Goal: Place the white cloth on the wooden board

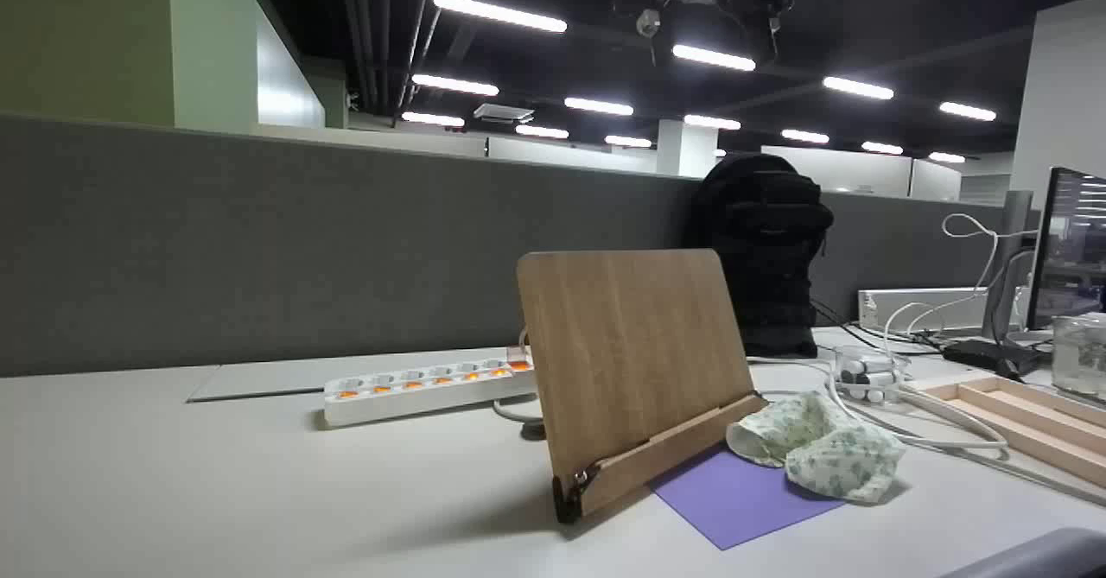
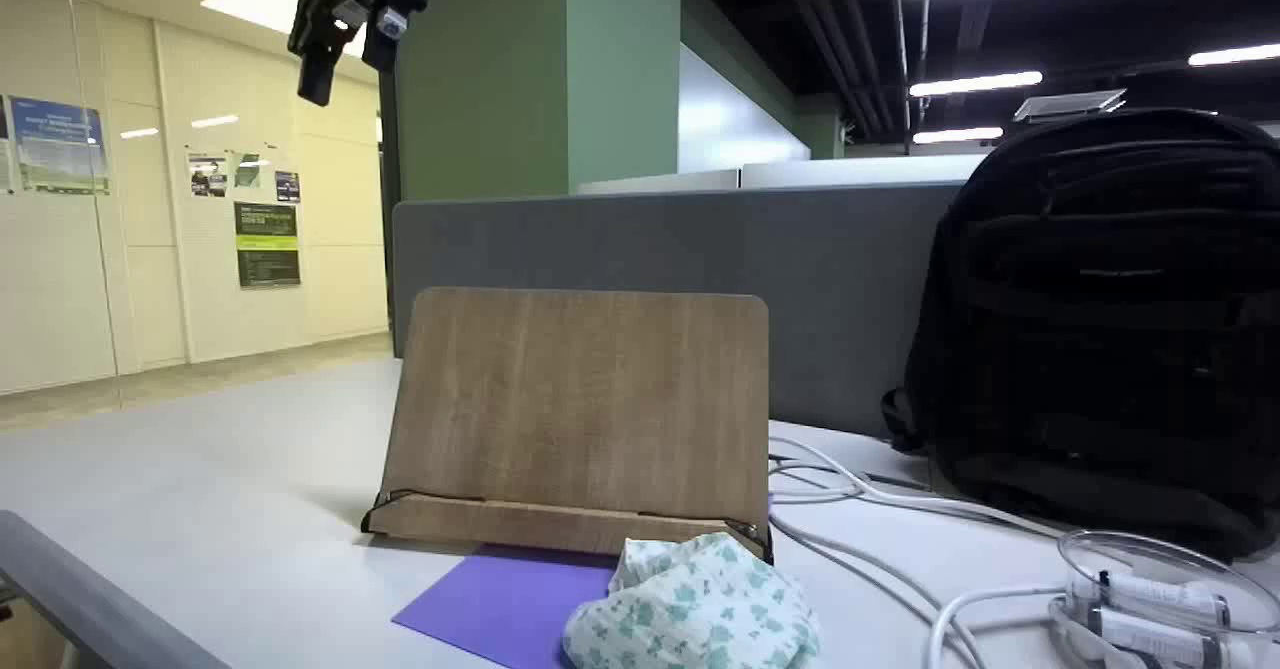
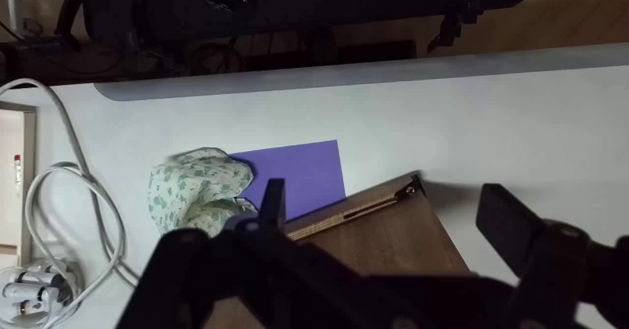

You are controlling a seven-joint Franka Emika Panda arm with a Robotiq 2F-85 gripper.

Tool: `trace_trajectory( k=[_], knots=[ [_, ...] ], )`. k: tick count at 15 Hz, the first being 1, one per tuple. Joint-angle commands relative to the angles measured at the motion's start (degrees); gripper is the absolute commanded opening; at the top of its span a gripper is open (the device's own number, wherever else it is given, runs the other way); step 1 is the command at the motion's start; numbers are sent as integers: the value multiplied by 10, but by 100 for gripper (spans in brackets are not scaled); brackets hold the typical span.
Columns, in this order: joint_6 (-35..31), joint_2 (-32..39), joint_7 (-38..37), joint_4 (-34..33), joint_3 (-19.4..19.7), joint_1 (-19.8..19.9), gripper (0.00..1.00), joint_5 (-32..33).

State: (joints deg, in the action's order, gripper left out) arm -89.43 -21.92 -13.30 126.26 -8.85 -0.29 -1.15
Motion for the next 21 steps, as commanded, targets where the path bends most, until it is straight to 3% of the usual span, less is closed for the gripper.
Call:
trace_trajectory(
  k=[1,12,21],
  knots=[
    [0,1,-3,-1,8,-9,100,3],
    [-20,2,-20,20,14,1,100,9],
    [-211,21,6,148,124,79,100,-2]
  ],
)
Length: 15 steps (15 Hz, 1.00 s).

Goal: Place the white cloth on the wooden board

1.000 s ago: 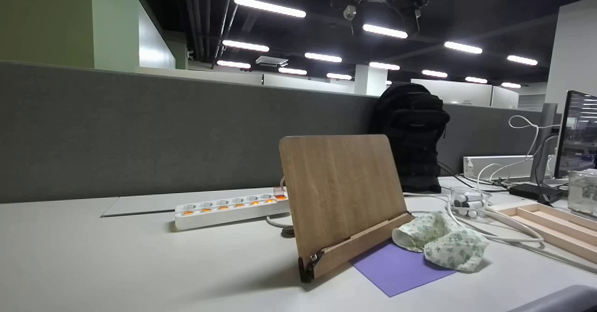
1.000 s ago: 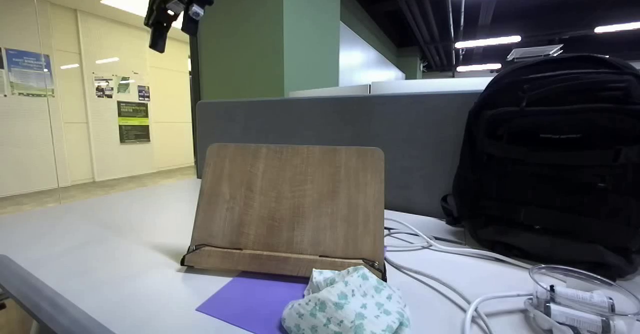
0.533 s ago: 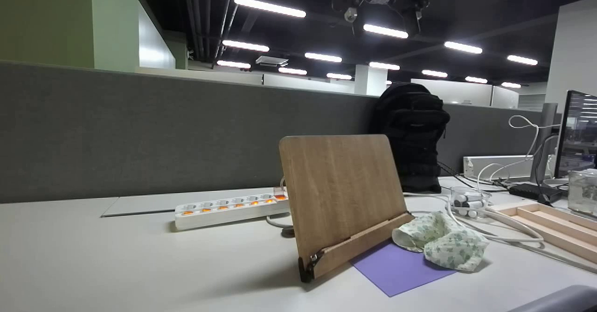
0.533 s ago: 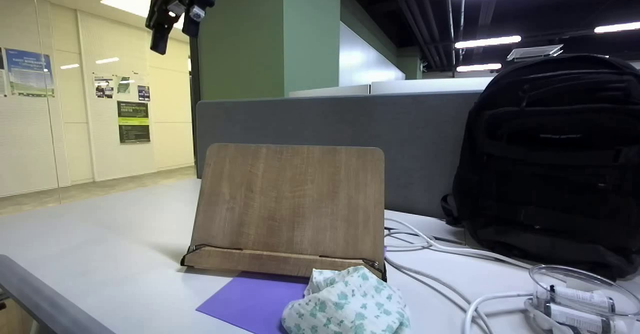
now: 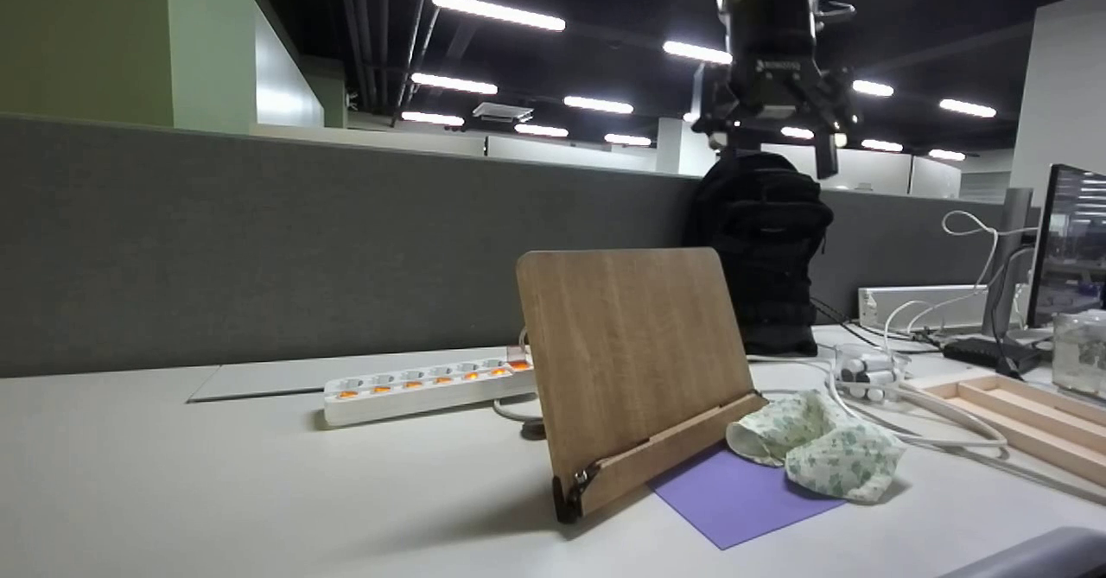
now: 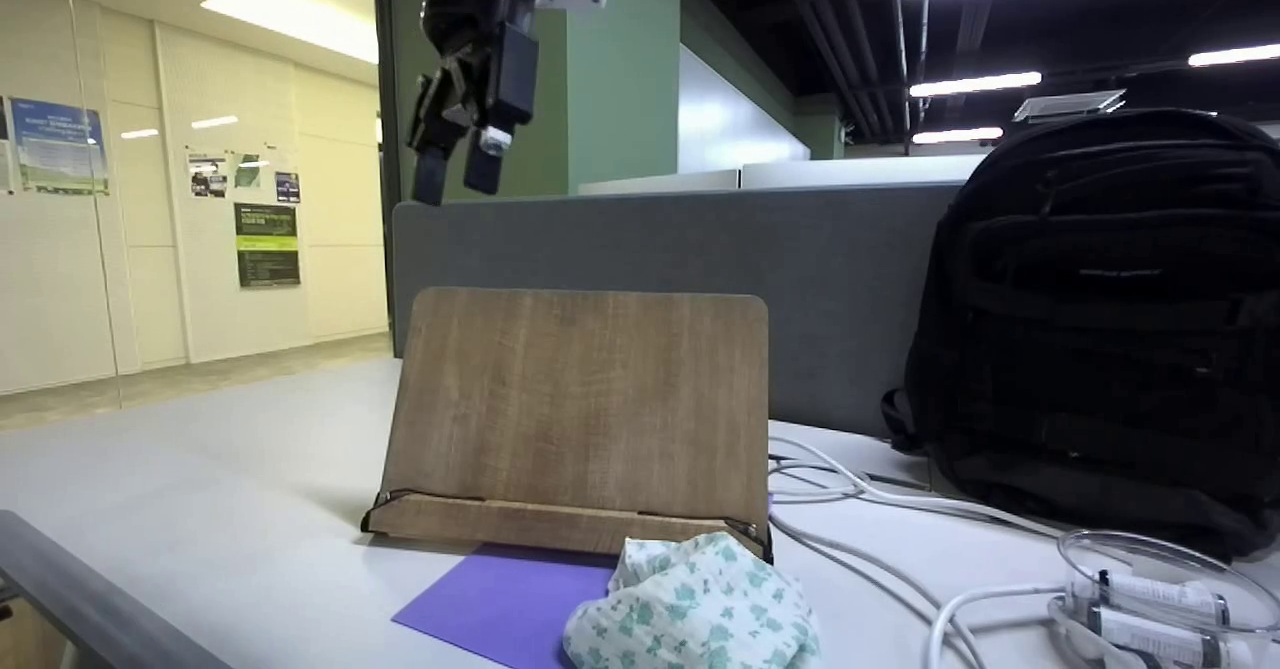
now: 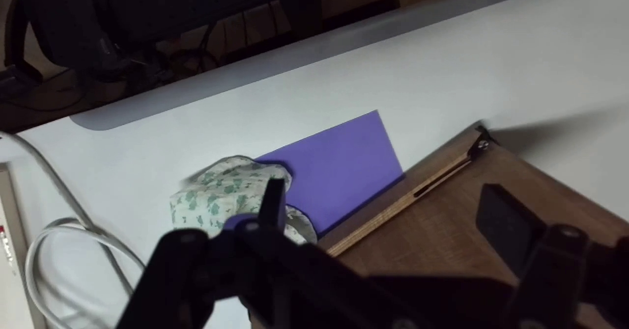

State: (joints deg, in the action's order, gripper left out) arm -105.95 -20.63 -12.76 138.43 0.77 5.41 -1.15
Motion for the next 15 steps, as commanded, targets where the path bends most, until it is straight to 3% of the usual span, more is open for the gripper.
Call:
trace_trajectory(
  k=[1,6,8,15],
  knots=[
    [-63,16,1,32,37,32,100,5],
    [-54,27,16,31,51,40,100,1],
    [-94,17,-15,44,33,41,100,34],
    [-252,71,-61,75,39,84,100,183]
  ],
)
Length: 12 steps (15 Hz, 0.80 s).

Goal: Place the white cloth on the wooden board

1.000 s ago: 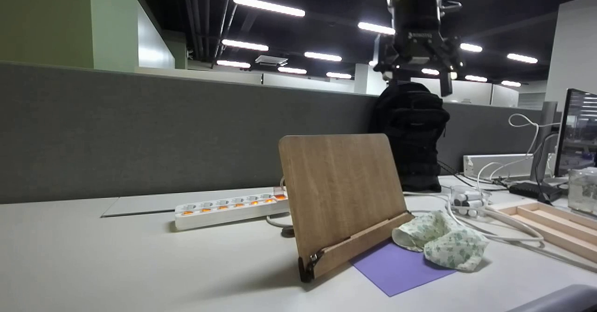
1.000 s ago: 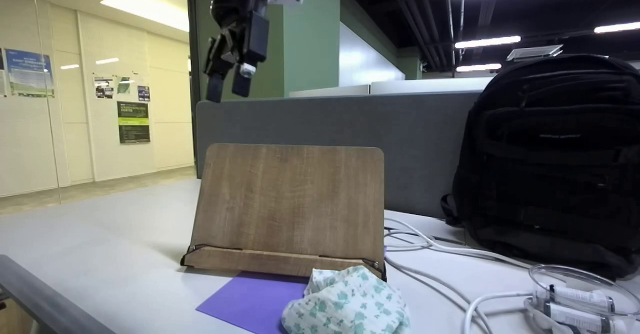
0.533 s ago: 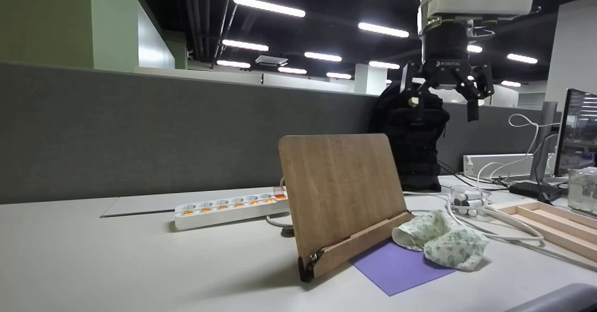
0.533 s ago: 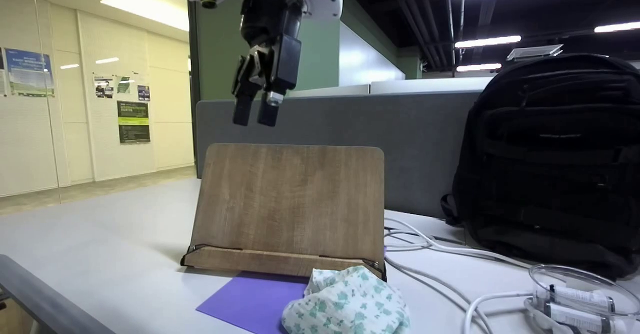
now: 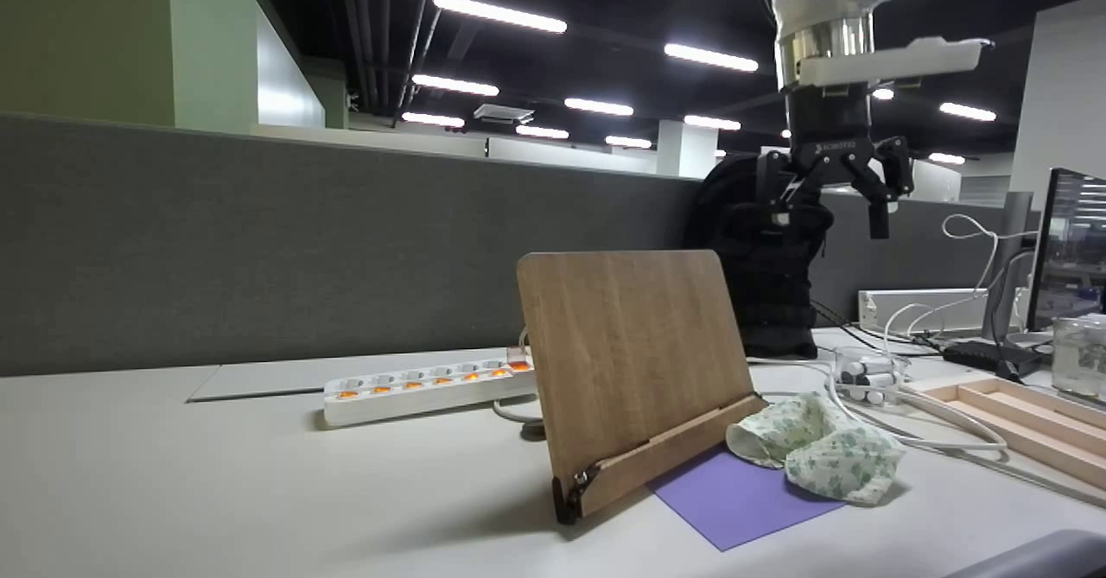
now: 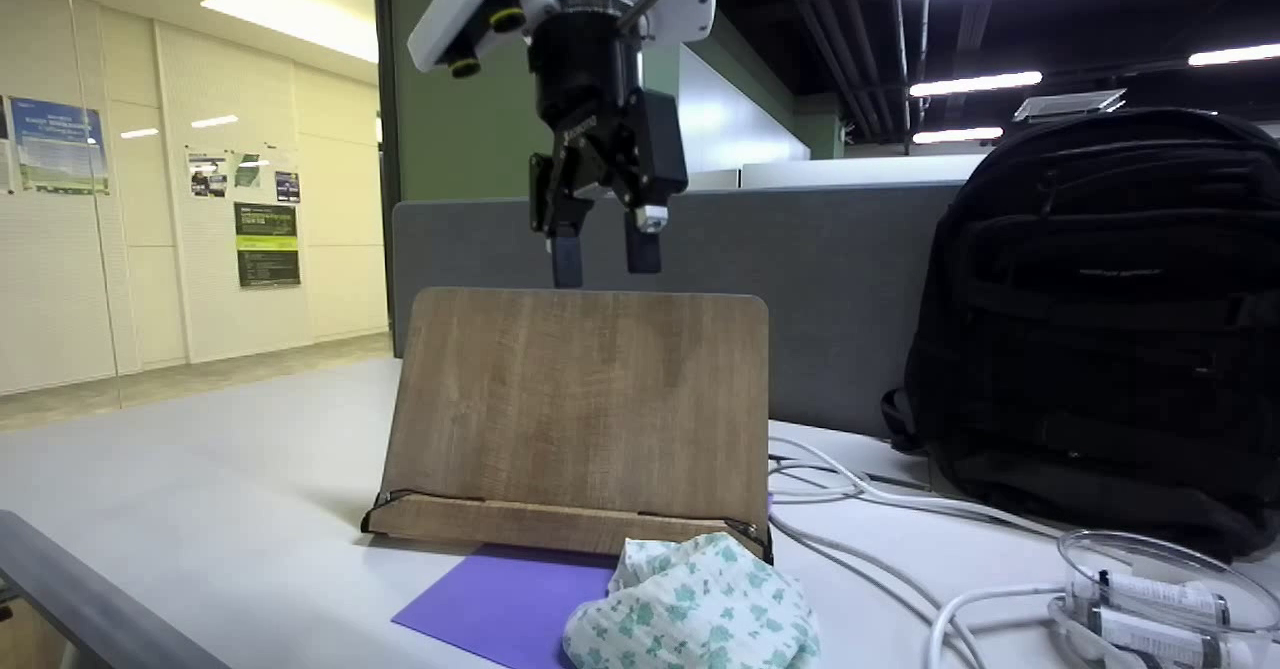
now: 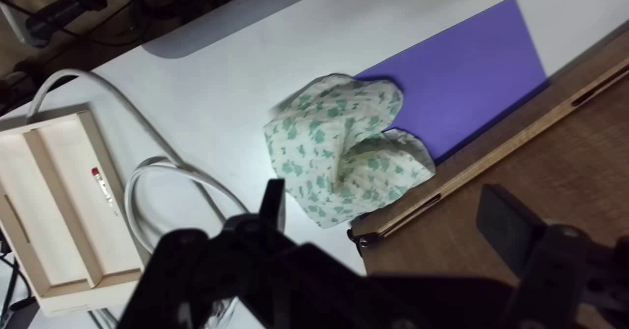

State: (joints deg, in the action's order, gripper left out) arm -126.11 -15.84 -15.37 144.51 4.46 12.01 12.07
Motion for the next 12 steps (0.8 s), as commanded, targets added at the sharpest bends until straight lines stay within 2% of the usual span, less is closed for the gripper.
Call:
trace_trajectory(
  k=[1,4,12],
  knots=[
    [-73,34,-45,20,4,25,100,69],
    [-128,75,-53,31,15,34,100,90],
    [-168,184,-10,24,48,20,100,0]
  ],
)
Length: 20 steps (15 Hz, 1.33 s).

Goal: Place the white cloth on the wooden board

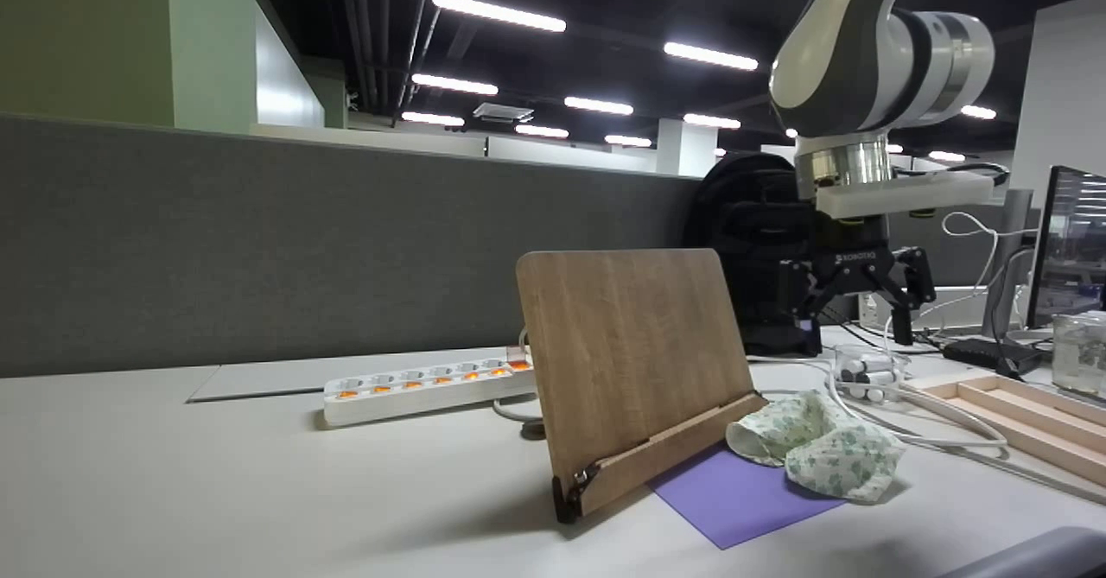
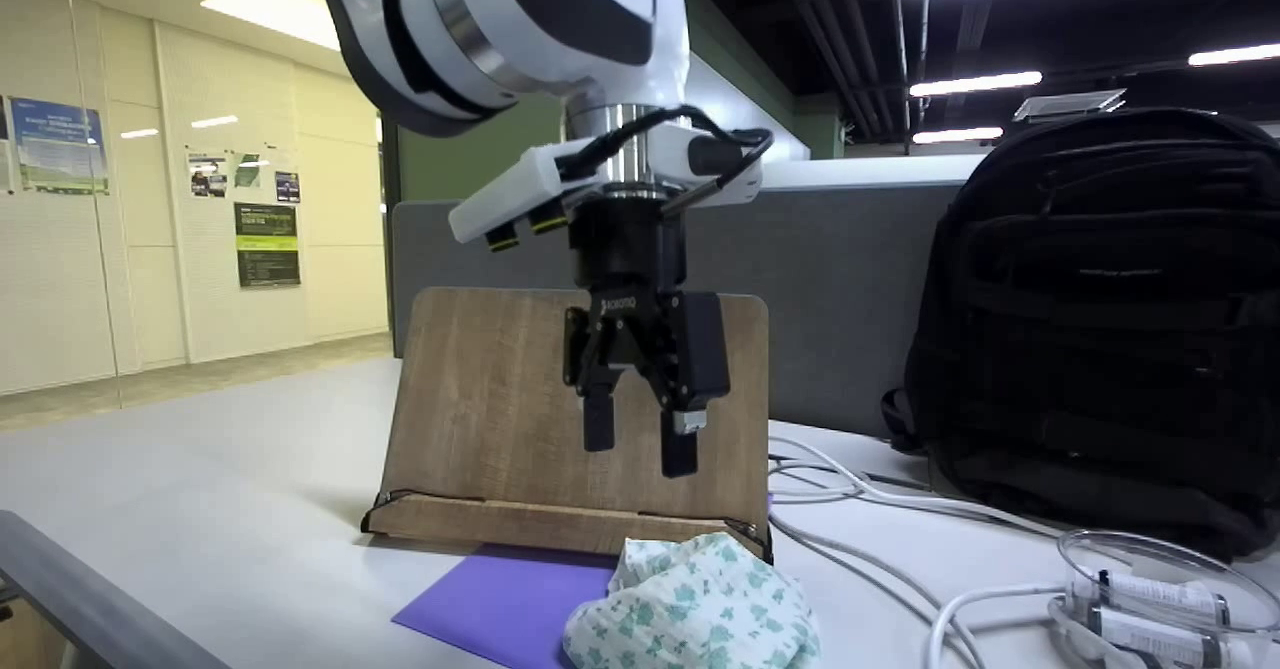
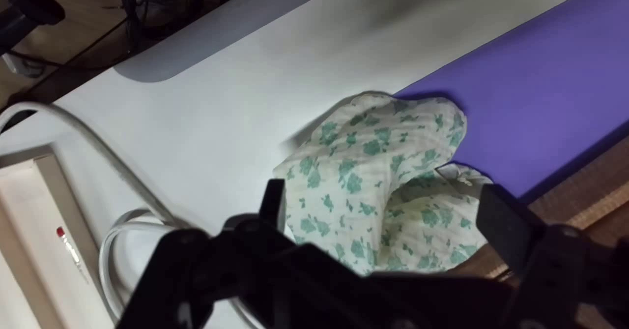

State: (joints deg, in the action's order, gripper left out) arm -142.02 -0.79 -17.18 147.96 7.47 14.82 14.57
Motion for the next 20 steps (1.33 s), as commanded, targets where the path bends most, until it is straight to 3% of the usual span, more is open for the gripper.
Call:
trace_trajectory(
  k=[1,20],
  knots=[
    [-11,46,7,-13,22,-9,100,-29],
    [-52,193,-5,-94,75,-47,100,-55]
  ],
)
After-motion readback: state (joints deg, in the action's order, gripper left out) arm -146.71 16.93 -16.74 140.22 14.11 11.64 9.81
